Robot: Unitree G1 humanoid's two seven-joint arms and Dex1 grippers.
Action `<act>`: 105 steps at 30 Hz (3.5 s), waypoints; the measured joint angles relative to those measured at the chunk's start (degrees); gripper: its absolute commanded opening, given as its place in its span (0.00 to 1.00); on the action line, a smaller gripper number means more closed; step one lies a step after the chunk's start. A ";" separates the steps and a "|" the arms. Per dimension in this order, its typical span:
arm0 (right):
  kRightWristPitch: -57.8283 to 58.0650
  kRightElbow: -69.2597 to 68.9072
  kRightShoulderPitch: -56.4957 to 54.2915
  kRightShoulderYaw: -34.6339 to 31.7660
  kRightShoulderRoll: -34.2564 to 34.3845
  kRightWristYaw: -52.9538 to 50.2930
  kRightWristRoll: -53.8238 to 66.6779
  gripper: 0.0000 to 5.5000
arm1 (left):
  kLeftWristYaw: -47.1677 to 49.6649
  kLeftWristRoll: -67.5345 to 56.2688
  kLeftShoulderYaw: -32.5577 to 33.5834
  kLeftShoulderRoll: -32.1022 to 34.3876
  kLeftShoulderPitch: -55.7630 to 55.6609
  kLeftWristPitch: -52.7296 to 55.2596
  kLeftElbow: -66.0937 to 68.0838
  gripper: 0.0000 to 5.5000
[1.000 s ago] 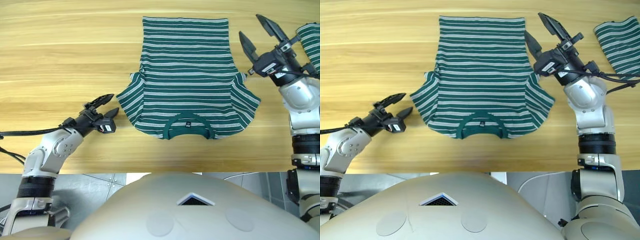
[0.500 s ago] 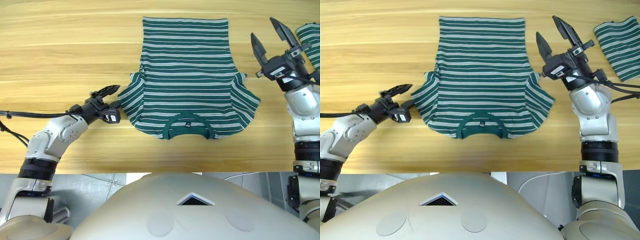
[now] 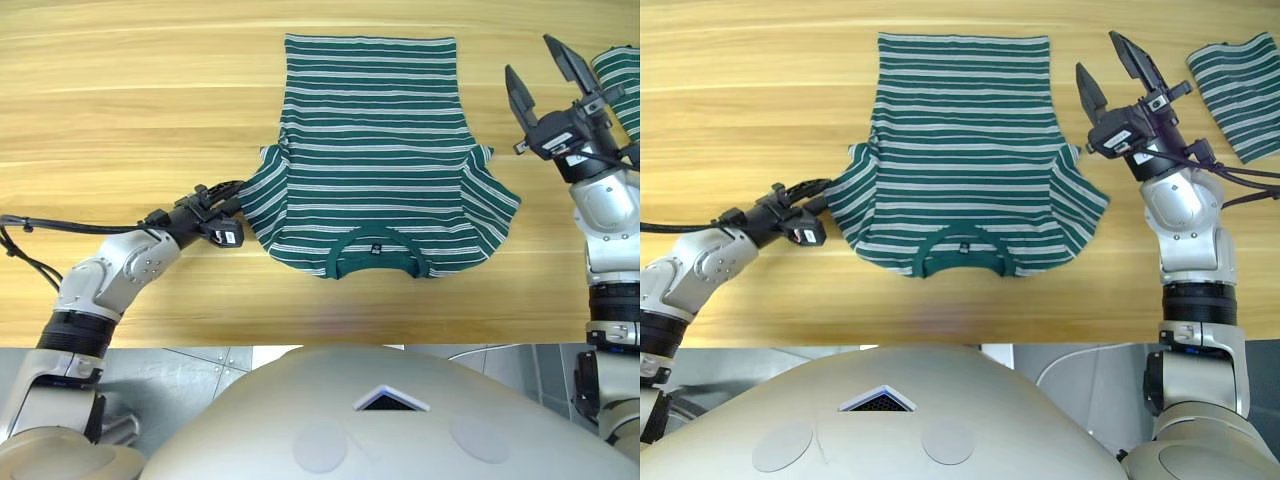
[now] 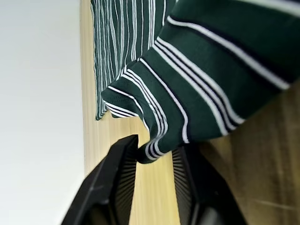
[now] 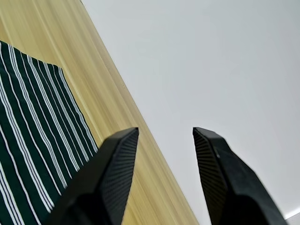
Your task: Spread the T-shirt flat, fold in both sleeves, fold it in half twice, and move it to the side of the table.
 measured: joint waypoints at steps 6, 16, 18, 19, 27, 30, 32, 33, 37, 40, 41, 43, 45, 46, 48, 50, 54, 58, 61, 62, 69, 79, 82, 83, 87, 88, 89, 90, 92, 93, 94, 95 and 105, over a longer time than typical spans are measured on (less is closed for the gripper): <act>0.00 0.00 0.00 0.00 0.00 0.00 0.03 0.39 | 0.23 -0.03 -0.31 0.63 -0.71 0.99 -0.16 0.03; 0.01 0.00 0.00 0.00 0.00 0.02 0.20 0.39 | 2.17 -1.11 -0.25 0.54 -0.17 1.09 -0.60 0.00; 0.02 0.00 0.00 0.00 0.00 0.02 0.23 0.39 | 3.17 -1.70 -0.30 0.12 0.06 0.85 -0.79 0.00; 0.04 0.00 0.00 0.01 0.00 0.02 0.24 0.39 | 3.99 -1.88 -0.41 -0.65 0.08 0.40 -0.79 0.00; 0.04 1.07 -0.01 0.29 0.11 0.04 0.25 0.39 | 8.15 -4.71 -1.29 -7.27 0.76 -1.56 -2.64 0.00; -0.04 1.42 -0.01 0.35 0.14 0.04 0.25 0.39 | 8.55 -5.48 -1.29 -7.67 1.20 -2.33 -2.59 0.00; -0.07 1.92 -0.01 0.36 0.14 0.04 0.24 0.39 | 8.72 -5.57 -1.32 -8.49 1.27 -2.98 -2.62 0.00; -0.08 2.08 -0.01 0.39 0.14 0.04 0.24 0.39 | 8.75 -5.77 -1.33 -8.72 1.26 -3.50 -2.65 0.00; -0.18 2.55 -0.26 0.70 0.22 0.03 0.22 0.39 | 7.69 -7.39 -4.15 -11.97 0.30 -5.66 -1.60 0.00; -0.53 3.64 -0.90 1.21 0.46 0.05 0.24 0.39 | 7.02 -8.27 -5.60 -13.27 -0.67 -6.76 -0.49 0.00; -0.58 4.04 -1.11 1.26 0.57 0.05 0.24 0.39 | 6.59 -8.79 -6.16 -13.69 -0.98 -7.41 -0.05 0.00; -0.60 4.33 -1.25 1.32 0.72 0.05 0.24 0.39 | 6.16 -9.42 -7.21 -14.55 -1.41 -8.23 0.53 0.00; -0.66 4.47 -1.49 1.66 1.01 0.07 0.23 0.39 | 5.99 -9.69 -7.60 -14.84 -1.67 -8.83 0.99 0.00; -0.78 4.50 -1.50 1.89 1.25 0.09 0.22 0.39 | 5.56 -9.89 -7.68 -14.93 -2.02 -8.84 1.34 0.00; -1.12 4.50 -1.50 2.07 1.29 0.13 0.22 0.39 | 5.19 -10.27 -7.70 -15.14 -2.32 -8.74 1.81 0.00; -1.15 4.50 -1.50 2.07 1.29 0.13 0.22 0.39 | 4.75 -11.12 -7.75 -15.24 -2.48 -8.69 2.81 0.07; -1.15 4.49 -1.50 2.06 1.28 0.13 0.22 0.39 | 2.46 -13.81 -7.83 -15.38 -2.74 -7.72 4.39 0.22; -1.15 4.49 -1.50 2.06 1.28 0.13 0.21 0.39 | 0.33 -15.72 -7.76 -15.37 -2.58 -6.94 5.13 0.34; -1.13 4.48 -1.50 2.00 1.27 0.12 0.20 0.39 | -0.45 -15.94 -7.77 -15.36 -2.21 -6.45 5.19 0.43; -1.12 4.46 -1.50 1.80 1.23 0.12 0.19 0.39 | -0.82 -16.04 -7.76 -15.36 -2.20 -6.45 5.33 0.44; 2.75 4.21 4.93 -4.43 -5.49 -7.50 -11.31 0.39 | 1.20 -15.64 -6.41 -15.17 -1.24 -6.19 5.50 0.50; 12.32 6.34 16.66 4.48 -8.04 -9.30 -26.47 0.39 | 2.36 -16.05 -2.95 -14.18 0.47 -6.69 1.62 0.50; 13.59 7.80 14.45 7.23 -8.58 -8.59 -26.87 0.39 | 1.65 -17.01 -2.64 -14.11 0.80 -7.62 -0.52 0.50; 13.72 7.91 14.02 7.89 -9.03 -8.56 -26.86 0.39 | 1.53 -17.03 -2.63 -14.13 0.91 -7.71 -1.07 0.50; 14.07 7.89 13.22 8.63 -9.98 -10.42 -26.85 0.39 | 1.20 -17.53 -2.65 -14.35 2.27 -7.77 -1.66 0.50; 14.05 8.02 13.01 8.76 -9.98 -10.70 -26.86 0.39 | 1.21 -17.55 -2.65 -14.60 2.21 -7.78 -1.66 0.50; 13.99 8.08 12.80 8.85 -9.98 -10.94 -26.84 0.39 | 1.21 -17.55 -2.67 -14.89 2.18 -7.78 -1.66 0.50; 13.81 8.10 12.37 9.12 -9.99 -11.01 -26.85 0.39 | 1.22 -17.55 -2.70 -15.35 2.14 -7.79 -1.66 0.50; 13.44 7.86 11.65 9.25 -10.16 -11.39 -27.04 0.39 | 1.24 -17.50 -2.77 -15.67 2.09 -7.80 -1.65 0.50; 13.14 7.46 11.13 9.23 -10.29 -11.76 -27.08 0.39 | 1.26 -17.45 -2.81 -15.97 2.06 -7.81 -1.65 0.50; 12.19 6.34 10.59 9.17 -10.41 -11.90 -26.67 0.39 | 1.29 -17.37 -2.86 -16.31 1.95 -7.84 -1.65 0.50; 11.22 5.24 10.28 9.18 -10.42 -11.87 -26.09 0.39 | 1.32 -17.18 -2.90 -16.56 1.82 -7.89 -1.64 0.50; 10.18 3.51 13.56 12.29 -9.52 -9.31 -24.23 0.39 | 1.10 -16.90 -3.15 -17.47 -1.91 -8.69 0.84 0.50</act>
